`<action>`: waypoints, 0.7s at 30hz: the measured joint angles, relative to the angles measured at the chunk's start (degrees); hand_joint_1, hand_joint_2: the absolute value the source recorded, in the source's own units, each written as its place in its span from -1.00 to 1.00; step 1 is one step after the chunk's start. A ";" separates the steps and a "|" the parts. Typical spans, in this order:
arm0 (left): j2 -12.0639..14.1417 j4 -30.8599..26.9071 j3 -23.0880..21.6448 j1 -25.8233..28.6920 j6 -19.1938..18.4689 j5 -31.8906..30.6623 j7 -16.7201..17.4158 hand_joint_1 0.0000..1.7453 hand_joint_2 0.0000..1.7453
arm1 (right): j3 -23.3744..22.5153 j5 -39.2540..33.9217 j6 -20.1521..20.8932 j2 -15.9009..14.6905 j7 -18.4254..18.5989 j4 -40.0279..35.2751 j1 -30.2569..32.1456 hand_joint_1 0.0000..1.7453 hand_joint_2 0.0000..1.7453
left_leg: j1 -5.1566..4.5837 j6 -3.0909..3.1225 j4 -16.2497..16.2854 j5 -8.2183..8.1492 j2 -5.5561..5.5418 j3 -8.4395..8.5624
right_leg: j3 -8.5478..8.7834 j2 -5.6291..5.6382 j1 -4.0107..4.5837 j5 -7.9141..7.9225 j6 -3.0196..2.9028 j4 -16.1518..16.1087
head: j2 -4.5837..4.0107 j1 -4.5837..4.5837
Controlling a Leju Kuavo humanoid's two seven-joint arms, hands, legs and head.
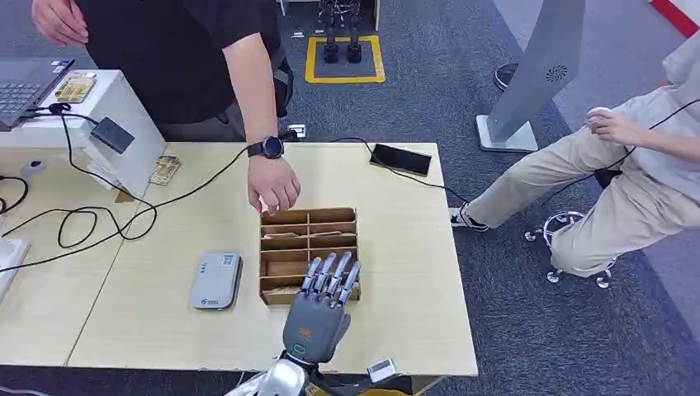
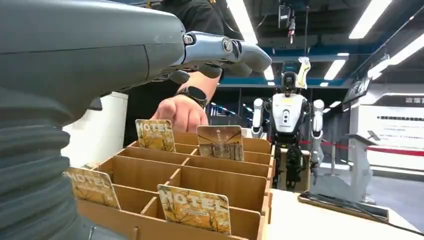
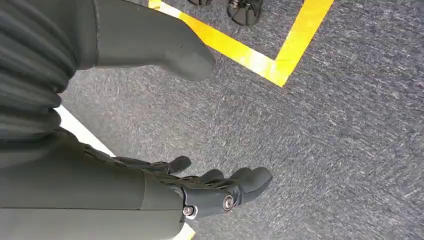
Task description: Pass the card to the sensor for recognition and then transmit it.
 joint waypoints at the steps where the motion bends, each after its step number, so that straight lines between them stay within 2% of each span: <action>1: -0.02 0.17 -0.11 -0.15 0.00 0.00 0.22 -1.00 1.00 | 0.00 -0.02 0.00 0.00 0.00 0.02 0.00 -1.00 1.00 | 0.00 0.00 0.00 0.00 0.00 0.00 | 0.00 0.00 0.00 0.00 0.00 0.00 | 0.00 0.00; 15: -2.14 5.77 -0.17 -2.16 0.00 0.00 1.07 -1.00 1.00 | 0.00 0.39 0.11 0.00 0.61 0.15 -0.02 -1.00 1.00 | 0.00 0.00 0.00 0.00 0.00 0.00 | 0.00 0.00 0.00 0.00 0.00 0.00 | 0.00 0.02; 21: -2.36 8.90 -0.15 -3.92 0.00 0.00 -3.02 -1.00 1.00 | 0.07 0.63 0.26 0.00 0.52 0.22 -0.05 -1.00 1.00 | 0.00 0.00 0.00 0.00 0.00 0.00 | 0.00 0.00 0.00 0.00 0.00 0.00 | 0.00 0.02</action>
